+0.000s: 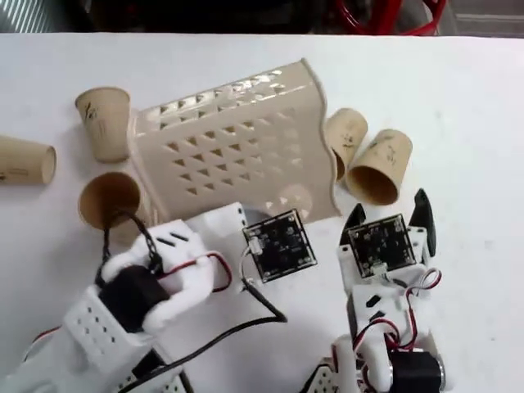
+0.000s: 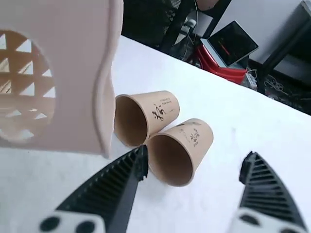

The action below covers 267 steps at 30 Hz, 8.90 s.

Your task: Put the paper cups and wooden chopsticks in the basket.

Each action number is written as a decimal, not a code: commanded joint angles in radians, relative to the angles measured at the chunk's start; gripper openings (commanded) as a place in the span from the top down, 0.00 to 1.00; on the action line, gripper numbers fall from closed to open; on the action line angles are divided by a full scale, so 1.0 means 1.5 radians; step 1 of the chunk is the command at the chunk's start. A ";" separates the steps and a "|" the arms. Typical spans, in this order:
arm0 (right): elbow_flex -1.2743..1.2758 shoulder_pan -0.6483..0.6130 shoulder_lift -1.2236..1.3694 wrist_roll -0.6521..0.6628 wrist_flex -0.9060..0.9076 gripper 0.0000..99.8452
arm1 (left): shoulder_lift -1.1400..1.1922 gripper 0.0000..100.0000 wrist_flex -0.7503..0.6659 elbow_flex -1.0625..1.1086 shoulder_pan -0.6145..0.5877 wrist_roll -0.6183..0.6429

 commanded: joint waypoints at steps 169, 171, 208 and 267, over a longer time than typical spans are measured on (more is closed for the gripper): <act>-0.597 -0.227 0.829 -0.009 0.035 0.73 | 0.147 0.85 -0.226 0.200 -0.354 0.179; -0.620 -0.227 0.837 -0.008 0.044 0.73 | 0.147 0.85 -0.221 0.177 -0.409 0.179; 0.207 0.288 0.095 0.162 0.013 0.73 | 0.152 0.78 0.297 -0.454 -0.376 0.155; 0.256 0.281 -0.026 0.163 0.053 0.73 | 0.163 0.88 -0.462 0.118 -0.303 0.660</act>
